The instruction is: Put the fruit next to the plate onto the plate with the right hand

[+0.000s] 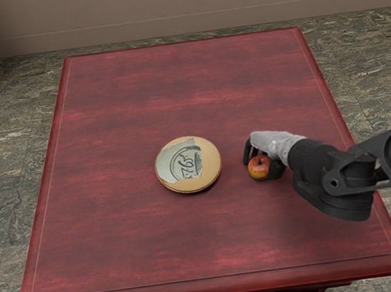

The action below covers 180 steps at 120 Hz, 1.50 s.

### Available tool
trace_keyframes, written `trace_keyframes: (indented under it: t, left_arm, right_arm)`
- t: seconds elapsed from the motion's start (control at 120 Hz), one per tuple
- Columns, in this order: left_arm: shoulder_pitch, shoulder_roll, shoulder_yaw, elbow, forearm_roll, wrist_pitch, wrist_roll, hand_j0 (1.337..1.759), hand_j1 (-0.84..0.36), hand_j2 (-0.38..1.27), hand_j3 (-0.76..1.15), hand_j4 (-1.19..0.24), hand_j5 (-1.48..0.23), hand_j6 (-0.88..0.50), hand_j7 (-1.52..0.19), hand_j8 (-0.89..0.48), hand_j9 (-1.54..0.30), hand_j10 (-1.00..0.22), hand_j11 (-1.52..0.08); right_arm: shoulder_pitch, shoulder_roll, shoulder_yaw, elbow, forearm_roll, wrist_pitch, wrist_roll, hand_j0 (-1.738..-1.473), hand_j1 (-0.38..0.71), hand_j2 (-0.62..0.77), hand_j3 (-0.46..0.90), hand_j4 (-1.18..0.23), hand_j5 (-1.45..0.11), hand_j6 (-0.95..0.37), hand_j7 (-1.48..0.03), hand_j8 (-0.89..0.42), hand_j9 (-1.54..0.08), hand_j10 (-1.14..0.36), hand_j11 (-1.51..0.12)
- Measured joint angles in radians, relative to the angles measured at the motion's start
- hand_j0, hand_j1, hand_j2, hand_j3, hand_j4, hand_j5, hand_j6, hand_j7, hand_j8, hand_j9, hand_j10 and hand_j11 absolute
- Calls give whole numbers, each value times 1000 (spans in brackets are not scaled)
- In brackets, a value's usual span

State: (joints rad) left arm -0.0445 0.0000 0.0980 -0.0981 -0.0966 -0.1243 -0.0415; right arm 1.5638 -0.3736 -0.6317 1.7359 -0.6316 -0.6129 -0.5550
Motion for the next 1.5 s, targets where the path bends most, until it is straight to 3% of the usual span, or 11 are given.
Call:
trace_keyframes:
  t: [0.225,0.5,1.008,1.5]
  left_arm:
    - [0,0,0,0,0,0,0,1658,73,46,0,-230,-299,-230,-299,-230,-299,-230,-299]
    - [0,0,0,0,0,0,0,1658,73,46,0,-230,-299,-230,-299,-230,-299,-230,-299]
    - [0,0,0,0,0,0,0,1658,73,46,0,-230,-299,-230,-299,-230,-299,-230,-299]
    - [-1,0,0,0,0,0,0,1658,73,46,0,-230,-299,-230,-299,-230,-299,-230,-299]
  right_arm:
    - [-4,2,1,0,-2,1,-3,-1644,342,-9,-2,-610,-726,-344,-768,-379,-753,-615,-750]
    - [4,-57,56,0,13,13,-3,-1653,299,160,0,-619,-810,-427,-810,-447,-819,-621,-819]
    - [5,-164,309,-10,89,340,7,-1658,296,210,1,-608,-842,-445,-815,-458,-839,-609,-840]
    - [-4,-48,427,-71,134,370,9,-1658,305,200,1,-615,-852,-425,-825,-437,-851,-616,-852]
